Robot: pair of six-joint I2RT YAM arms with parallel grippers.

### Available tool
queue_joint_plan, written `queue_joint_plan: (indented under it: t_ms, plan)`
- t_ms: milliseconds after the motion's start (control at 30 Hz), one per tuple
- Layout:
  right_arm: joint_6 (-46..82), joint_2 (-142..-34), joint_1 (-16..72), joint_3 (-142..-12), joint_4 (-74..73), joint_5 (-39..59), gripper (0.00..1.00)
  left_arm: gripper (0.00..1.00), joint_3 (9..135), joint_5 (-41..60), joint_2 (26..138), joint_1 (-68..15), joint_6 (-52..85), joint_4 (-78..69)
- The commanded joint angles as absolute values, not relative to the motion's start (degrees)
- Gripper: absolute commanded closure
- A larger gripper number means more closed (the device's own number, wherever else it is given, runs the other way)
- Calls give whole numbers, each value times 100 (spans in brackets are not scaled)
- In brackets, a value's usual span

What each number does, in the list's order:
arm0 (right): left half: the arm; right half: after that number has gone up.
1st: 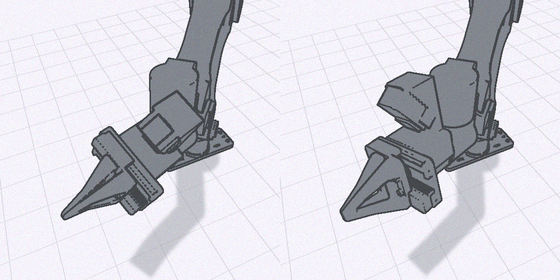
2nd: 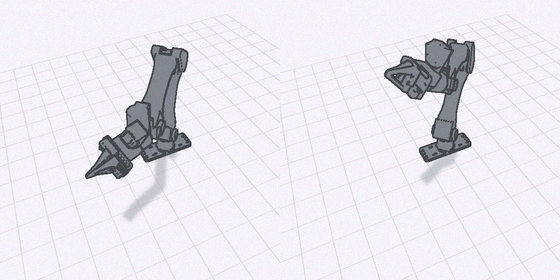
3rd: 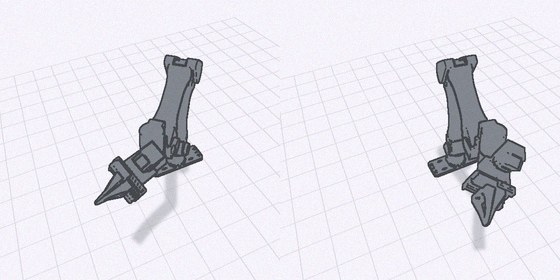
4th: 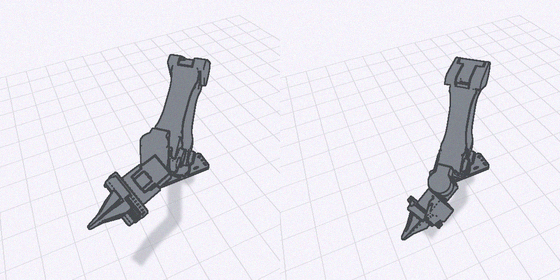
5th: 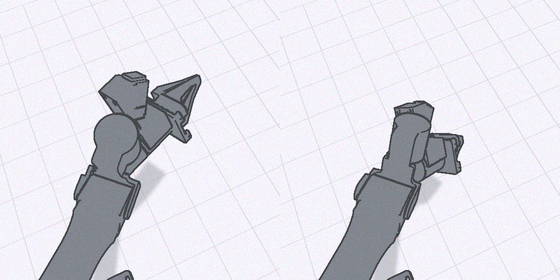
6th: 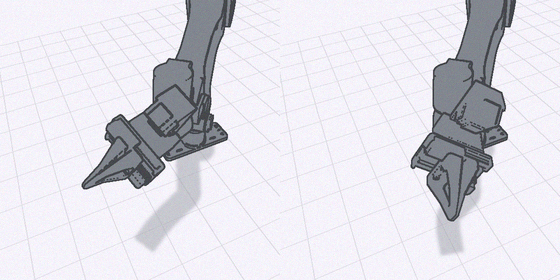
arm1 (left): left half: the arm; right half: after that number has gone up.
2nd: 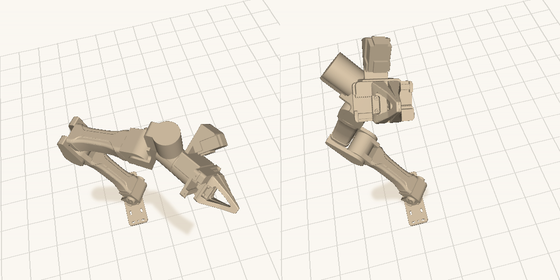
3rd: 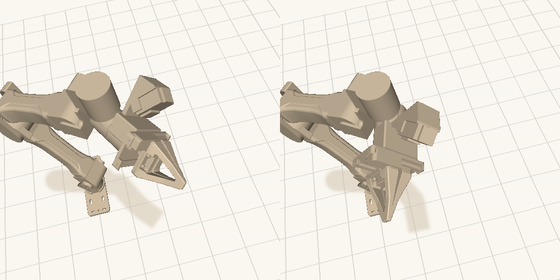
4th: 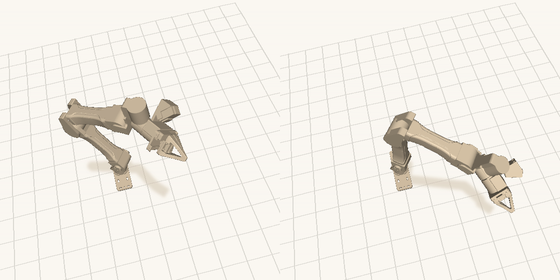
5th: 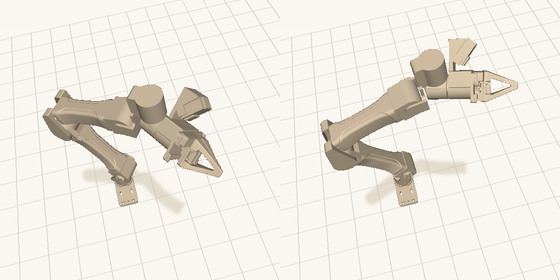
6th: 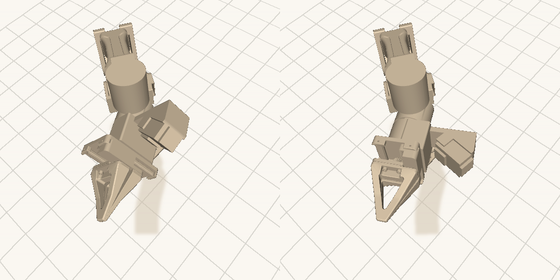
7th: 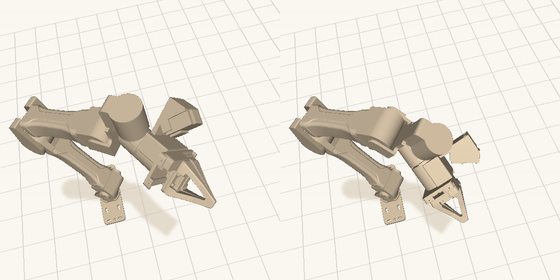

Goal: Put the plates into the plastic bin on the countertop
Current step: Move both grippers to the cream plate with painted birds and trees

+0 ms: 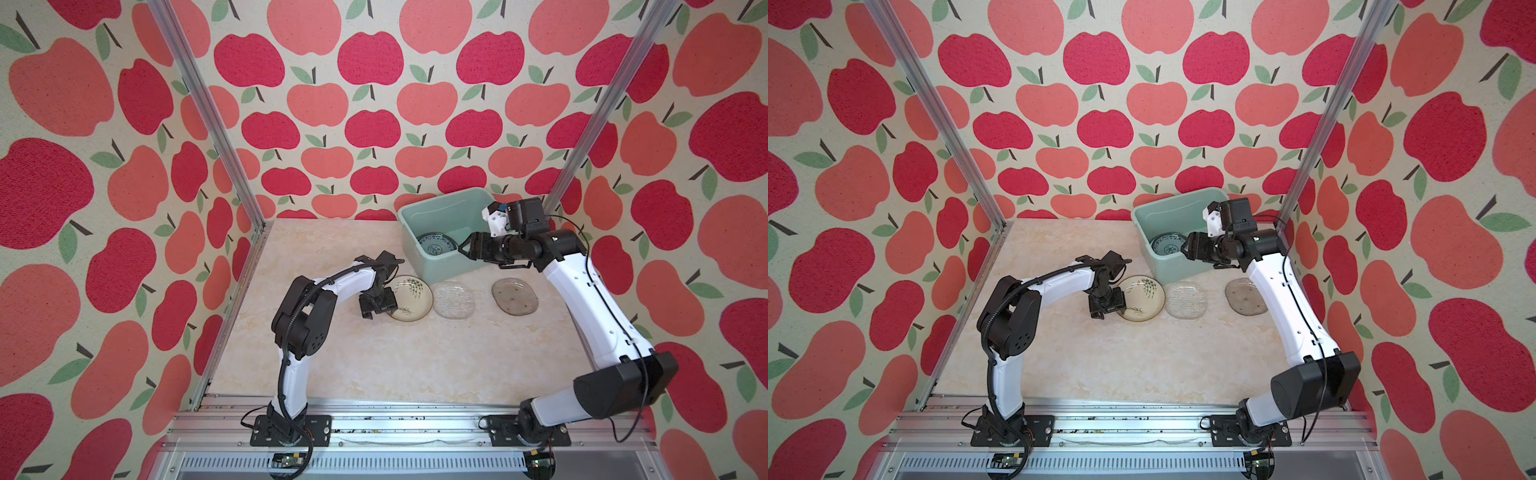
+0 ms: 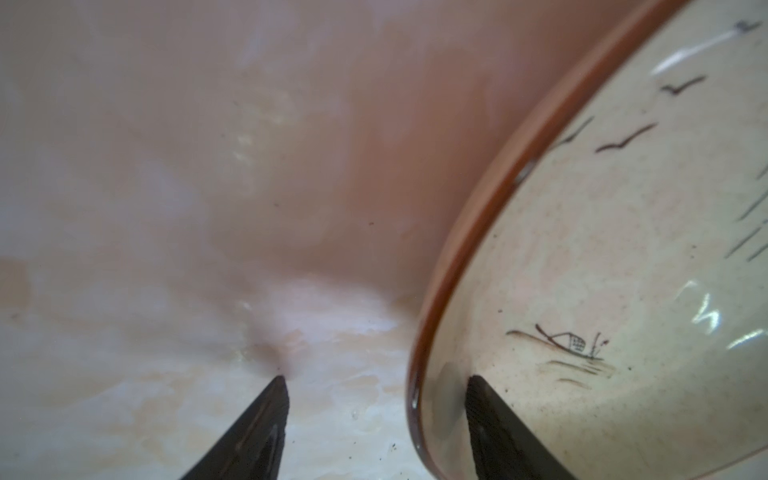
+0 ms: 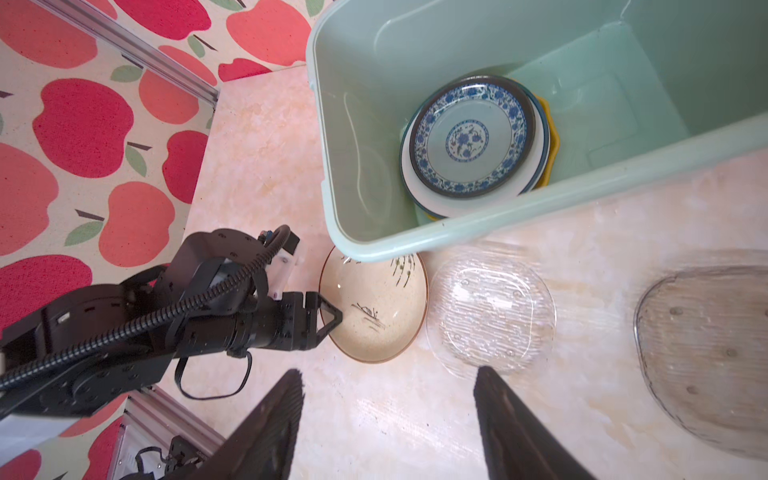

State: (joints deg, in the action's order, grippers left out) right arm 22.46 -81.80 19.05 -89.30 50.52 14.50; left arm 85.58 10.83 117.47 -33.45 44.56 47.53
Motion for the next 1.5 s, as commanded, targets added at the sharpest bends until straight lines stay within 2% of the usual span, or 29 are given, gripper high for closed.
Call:
queue_joint_plan:
  t_ms: [0,333,600,1167,1467]
  plan:
    - [2487,-7762,1925,-8480,5126,1505,32,39,8648,1079,12042,-3351,4722,4971]
    - [2472,-7467,1925,-8042,5147,1512,32,53,8855,794,12349,-3396,4729,5583]
    - [2461,-7141,1916,-7620,5046,1541,32,61,8578,482,12265,-3479,4883,5919]
    - [2663,-6923,2008,-6854,4664,1882,34,65,7506,71,11426,-3435,5141,6499]
    - [3441,-7752,3163,-6434,3551,2827,34,66,6803,64,10788,-3314,4981,6302]
